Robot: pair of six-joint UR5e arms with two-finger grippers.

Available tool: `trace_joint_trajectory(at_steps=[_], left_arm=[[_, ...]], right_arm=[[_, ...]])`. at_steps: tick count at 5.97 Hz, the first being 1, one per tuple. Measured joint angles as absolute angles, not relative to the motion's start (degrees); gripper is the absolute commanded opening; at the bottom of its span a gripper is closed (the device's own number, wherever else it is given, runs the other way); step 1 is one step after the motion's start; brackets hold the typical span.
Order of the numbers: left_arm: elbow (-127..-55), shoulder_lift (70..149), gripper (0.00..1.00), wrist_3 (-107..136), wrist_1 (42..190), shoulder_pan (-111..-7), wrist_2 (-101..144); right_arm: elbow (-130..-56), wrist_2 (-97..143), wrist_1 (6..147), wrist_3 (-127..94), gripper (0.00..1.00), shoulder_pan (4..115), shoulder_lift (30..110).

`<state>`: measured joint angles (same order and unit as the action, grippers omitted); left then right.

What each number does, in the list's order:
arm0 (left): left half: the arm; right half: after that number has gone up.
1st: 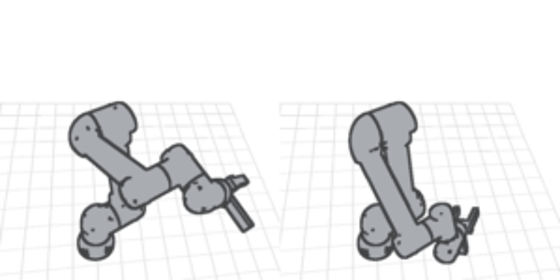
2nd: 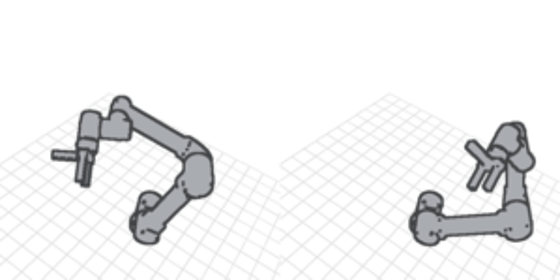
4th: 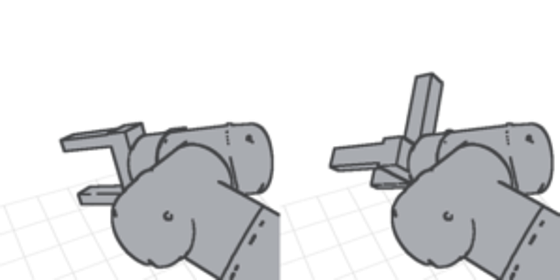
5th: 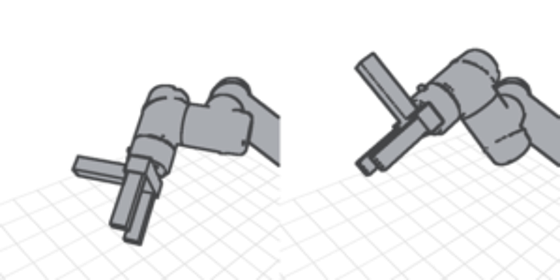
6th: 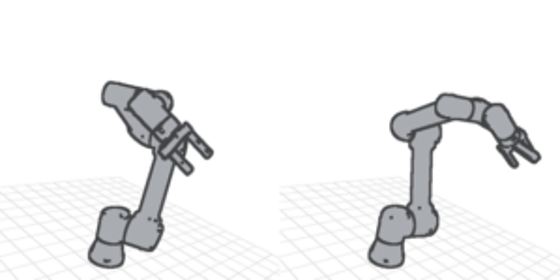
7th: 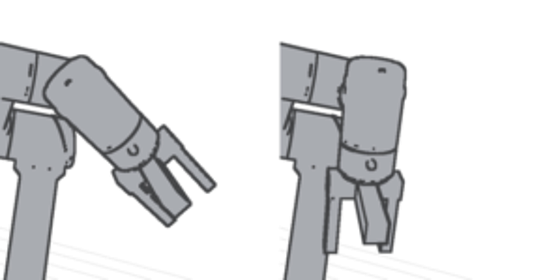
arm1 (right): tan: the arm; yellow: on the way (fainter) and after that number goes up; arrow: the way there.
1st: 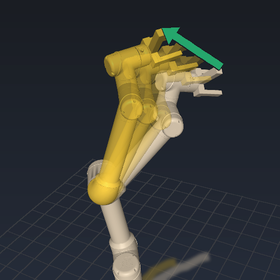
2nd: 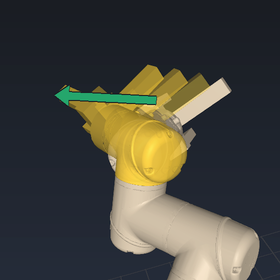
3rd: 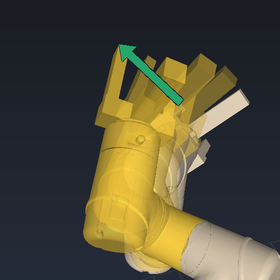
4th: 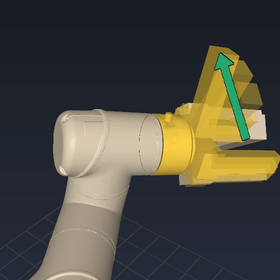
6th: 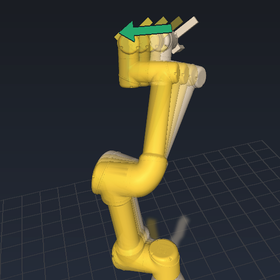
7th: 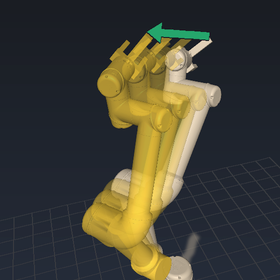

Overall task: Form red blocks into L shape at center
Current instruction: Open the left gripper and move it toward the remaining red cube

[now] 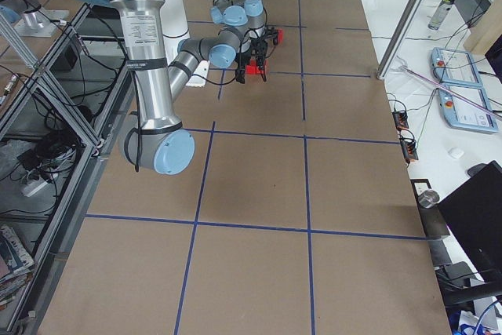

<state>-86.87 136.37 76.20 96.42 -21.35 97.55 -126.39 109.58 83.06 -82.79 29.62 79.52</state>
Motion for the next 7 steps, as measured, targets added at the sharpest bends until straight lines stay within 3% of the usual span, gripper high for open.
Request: trace_joint_trajectory(at_steps=[3, 5, 7], left_arm=[[-90.06, 135.55, 1.0, 76.15, 96.47, -21.41, 97.51], [-98.53, 129.46, 1.0, 72.45, 96.61, -24.81, 97.53], [-101.68, 121.62, 1.0, 61.28, 99.06, -30.54, 97.85]], right_arm=[[-126.66, 109.88, 83.06, -82.79, 1.0, 29.75, 79.61], [-127.84, 110.02, 83.06, -82.75, 1.0, 29.92, 80.92], [-128.2, 110.04, 83.06, -82.72, 1.0, 29.84, 81.51]])
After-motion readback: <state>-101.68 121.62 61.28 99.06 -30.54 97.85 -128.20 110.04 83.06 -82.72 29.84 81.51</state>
